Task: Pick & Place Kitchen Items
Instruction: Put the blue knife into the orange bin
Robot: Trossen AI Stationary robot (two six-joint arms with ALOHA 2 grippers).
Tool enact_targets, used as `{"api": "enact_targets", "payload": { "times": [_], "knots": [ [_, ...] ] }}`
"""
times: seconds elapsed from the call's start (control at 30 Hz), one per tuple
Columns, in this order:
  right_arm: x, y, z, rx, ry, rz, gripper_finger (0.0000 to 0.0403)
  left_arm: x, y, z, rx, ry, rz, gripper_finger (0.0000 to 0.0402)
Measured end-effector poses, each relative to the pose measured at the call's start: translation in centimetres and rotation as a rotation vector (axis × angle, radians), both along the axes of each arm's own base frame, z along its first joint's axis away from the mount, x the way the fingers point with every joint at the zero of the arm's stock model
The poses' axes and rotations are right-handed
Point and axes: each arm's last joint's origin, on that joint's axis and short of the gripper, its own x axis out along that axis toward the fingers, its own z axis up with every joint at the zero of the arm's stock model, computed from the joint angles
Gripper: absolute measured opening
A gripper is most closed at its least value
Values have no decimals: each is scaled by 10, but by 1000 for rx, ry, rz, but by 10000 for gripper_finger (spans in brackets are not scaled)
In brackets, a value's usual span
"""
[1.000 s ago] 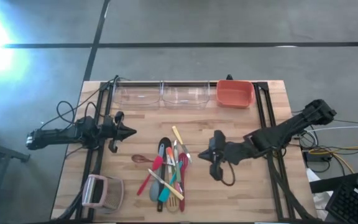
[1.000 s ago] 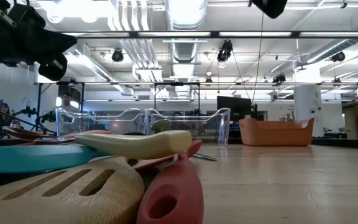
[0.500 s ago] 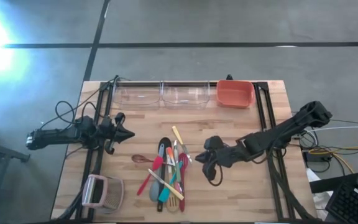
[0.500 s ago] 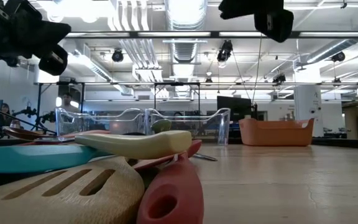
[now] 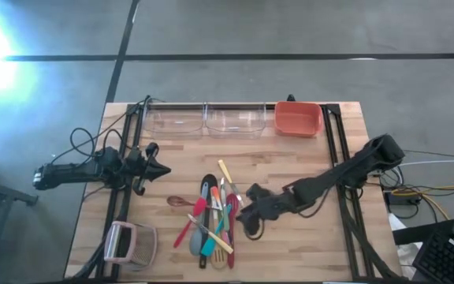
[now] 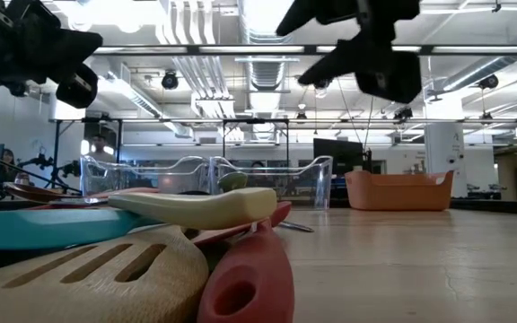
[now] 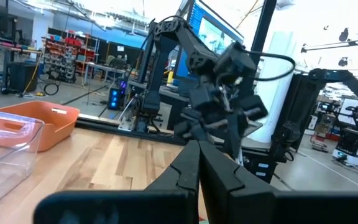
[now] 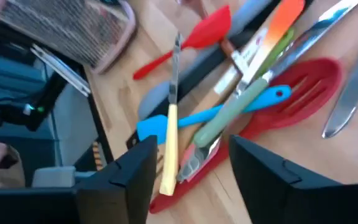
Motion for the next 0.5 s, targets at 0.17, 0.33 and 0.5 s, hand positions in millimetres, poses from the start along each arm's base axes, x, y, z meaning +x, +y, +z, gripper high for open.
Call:
{"api": "enact_targets", "payload": {
  "times": [0.17, 0.33, 0.5],
  "knots": [
    [25, 8, -13, 20, 33, 23, 210, 1, 0, -5, -2, 22, 1, 12],
    [39, 8, -26, 65, 86, 41, 206, 1, 0, -5, -49, 31, -5, 12],
    [40, 6, -33, 68, 115, 19, 206, 1, 0, -5, -56, 33, -5, 12]
  ]
}}
